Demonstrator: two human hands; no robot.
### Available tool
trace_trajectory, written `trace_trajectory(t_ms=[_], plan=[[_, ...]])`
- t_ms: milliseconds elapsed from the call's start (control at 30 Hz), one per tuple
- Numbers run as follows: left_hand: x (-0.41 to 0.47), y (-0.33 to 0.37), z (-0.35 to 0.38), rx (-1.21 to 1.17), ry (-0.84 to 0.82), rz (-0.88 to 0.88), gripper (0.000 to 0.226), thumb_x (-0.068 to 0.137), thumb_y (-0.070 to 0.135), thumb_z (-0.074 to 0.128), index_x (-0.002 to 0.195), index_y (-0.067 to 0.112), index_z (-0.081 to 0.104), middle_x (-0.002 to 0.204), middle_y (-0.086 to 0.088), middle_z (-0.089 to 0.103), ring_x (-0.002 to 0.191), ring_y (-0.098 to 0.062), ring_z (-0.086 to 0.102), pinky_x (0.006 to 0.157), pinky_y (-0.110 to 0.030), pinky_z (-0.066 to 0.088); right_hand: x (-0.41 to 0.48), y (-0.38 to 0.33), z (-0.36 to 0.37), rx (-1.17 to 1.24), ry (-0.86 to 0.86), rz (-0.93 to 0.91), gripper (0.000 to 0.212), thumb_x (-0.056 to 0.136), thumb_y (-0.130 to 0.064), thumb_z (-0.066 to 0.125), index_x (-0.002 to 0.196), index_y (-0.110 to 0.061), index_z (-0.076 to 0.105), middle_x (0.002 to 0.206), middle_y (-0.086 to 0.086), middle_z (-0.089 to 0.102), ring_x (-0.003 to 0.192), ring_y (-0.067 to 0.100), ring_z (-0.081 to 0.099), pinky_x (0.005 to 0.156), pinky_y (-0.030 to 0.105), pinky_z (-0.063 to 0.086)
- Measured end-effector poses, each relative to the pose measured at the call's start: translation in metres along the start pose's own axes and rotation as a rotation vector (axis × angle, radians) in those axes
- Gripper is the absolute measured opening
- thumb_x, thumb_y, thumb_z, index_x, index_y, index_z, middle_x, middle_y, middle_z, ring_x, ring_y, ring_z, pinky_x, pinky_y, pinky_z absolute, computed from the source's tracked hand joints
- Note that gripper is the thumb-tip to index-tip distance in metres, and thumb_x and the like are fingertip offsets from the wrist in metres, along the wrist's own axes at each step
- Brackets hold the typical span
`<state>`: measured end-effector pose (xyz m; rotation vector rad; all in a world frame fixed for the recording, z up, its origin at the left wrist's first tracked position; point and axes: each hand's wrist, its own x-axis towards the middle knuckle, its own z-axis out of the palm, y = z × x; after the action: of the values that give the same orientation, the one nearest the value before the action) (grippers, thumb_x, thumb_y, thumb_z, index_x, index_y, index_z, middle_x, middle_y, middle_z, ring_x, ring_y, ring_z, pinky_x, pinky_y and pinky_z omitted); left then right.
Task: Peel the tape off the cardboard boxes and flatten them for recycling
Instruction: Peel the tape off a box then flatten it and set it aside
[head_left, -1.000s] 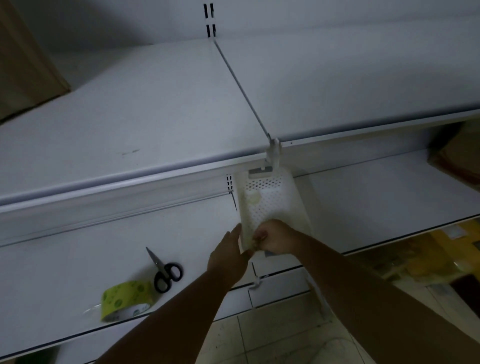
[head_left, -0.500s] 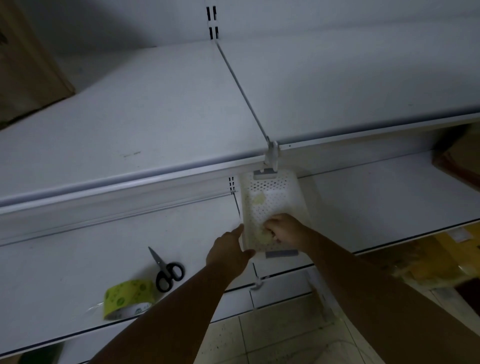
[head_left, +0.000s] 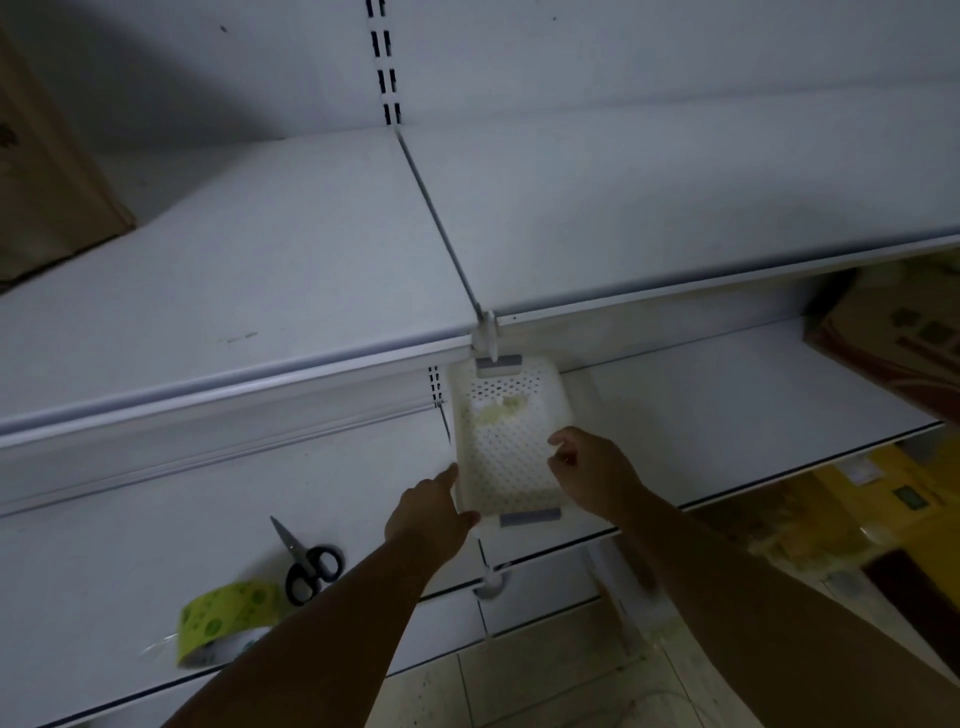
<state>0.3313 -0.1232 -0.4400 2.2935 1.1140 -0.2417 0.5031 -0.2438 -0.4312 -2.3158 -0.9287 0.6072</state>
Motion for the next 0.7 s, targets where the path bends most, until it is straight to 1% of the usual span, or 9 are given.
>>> trace_trajectory(t_ms=[67,133,200,267,300,367,500,600,700], plan=[[-0.001,0.003,-0.004,0.071,-0.013,0.016,0.071,0.088,0.043,0.06,0.147,0.024,0.026,0.135,-0.006,0.049,0.125,-0.023,0.046,0.098,-0.038,0.046,-0.012,0.005,-0.005,-0.02,-0.02,-0.029,0.033,0.092,-0.022,0.056,0.124,-0.016,0.054,0.113,0.003,0.063,0.101,0.017,0.059,0.085,0.026,0.047],[-0.005,0.008,-0.011,0.162,-0.012,0.086,0.066,0.091,0.045,0.054,0.146,0.021,0.027,0.138,-0.008,0.045,0.127,-0.024,0.042,0.101,-0.041,0.044,-0.028,0.01,-0.009,-0.129,-0.041,-0.092,0.042,0.092,-0.025,0.055,0.132,-0.016,0.048,0.129,0.002,0.055,0.116,0.017,0.052,0.098,0.027,0.04],[-0.01,0.017,-0.021,0.256,-0.015,0.184,0.066,0.096,0.048,0.04,0.15,0.017,0.018,0.152,-0.01,0.029,0.14,-0.027,0.027,0.111,-0.044,0.032,-0.044,0.013,-0.012,-0.266,-0.065,-0.123,0.052,0.093,-0.03,0.053,0.141,-0.016,0.038,0.144,0.002,0.041,0.131,0.017,0.038,0.108,0.026,0.027],[-0.016,0.031,-0.035,0.365,-0.019,0.287,0.065,0.099,0.05,0.028,0.152,0.018,0.008,0.16,-0.007,0.006,0.147,-0.025,0.004,0.118,-0.046,0.014,-0.059,0.011,-0.017,-0.418,-0.131,-0.098,0.061,0.095,-0.036,0.047,0.149,-0.02,0.021,0.157,0.004,0.017,0.144,0.019,0.016,0.115,0.03,0.015],[-0.02,0.04,-0.041,0.409,-0.018,0.343,0.064,0.099,0.05,0.024,0.152,0.019,0.005,0.16,-0.006,-0.001,0.147,-0.024,-0.003,0.118,-0.046,0.007,-0.067,0.009,-0.022,-0.501,-0.154,-0.079,0.065,0.096,-0.038,0.044,0.151,-0.022,0.013,0.159,0.005,0.005,0.146,0.021,0.005,0.117,0.034,0.01],[-0.033,0.06,-0.053,0.457,-0.032,0.45,0.064,0.1,0.051,0.02,0.152,0.021,0.002,0.16,-0.005,-0.007,0.147,-0.022,-0.009,0.118,-0.045,0.0,-0.088,0.004,-0.032,-0.626,-0.157,-0.049,0.068,0.097,-0.04,0.042,0.152,-0.023,0.005,0.159,0.007,-0.005,0.147,0.023,-0.005,0.118,0.038,0.005],[-0.071,0.088,-0.075,0.447,-0.054,0.616,0.063,0.1,0.049,0.02,0.152,0.018,0.003,0.16,-0.006,-0.008,0.146,-0.02,-0.011,0.119,-0.038,-0.004,-0.146,-0.009,-0.056,-0.758,-0.136,-0.028,0.068,0.098,-0.04,0.04,0.152,-0.024,0.001,0.159,0.01,-0.009,0.146,0.026,-0.007,0.117,0.041,0.005],[-0.106,0.107,-0.098,0.367,-0.095,0.702,0.062,0.1,0.049,0.023,0.152,0.019,0.005,0.16,-0.004,-0.005,0.147,-0.016,-0.007,0.117,-0.034,-0.002,-0.19,-0.028,-0.085,-0.756,-0.055,0.005,0.07,0.096,-0.043,0.041,0.151,-0.025,0.004,0.159,0.008,-0.007,0.147,0.024,-0.006,0.117,0.041,0.006],[-0.159,0.136,-0.126,0.293,-0.117,0.877,0.059,0.1,0.049,0.027,0.152,0.025,0.012,0.16,0.004,0.007,0.146,-0.011,0.003,0.117,-0.032,0.006,-0.231,-0.055,-0.124,-0.739,0.064,-0.002,0.066,0.095,-0.045,0.043,0.151,-0.026,0.014,0.16,0.001,0.007,0.146,0.019,0.005,0.117,0.036,0.011]])
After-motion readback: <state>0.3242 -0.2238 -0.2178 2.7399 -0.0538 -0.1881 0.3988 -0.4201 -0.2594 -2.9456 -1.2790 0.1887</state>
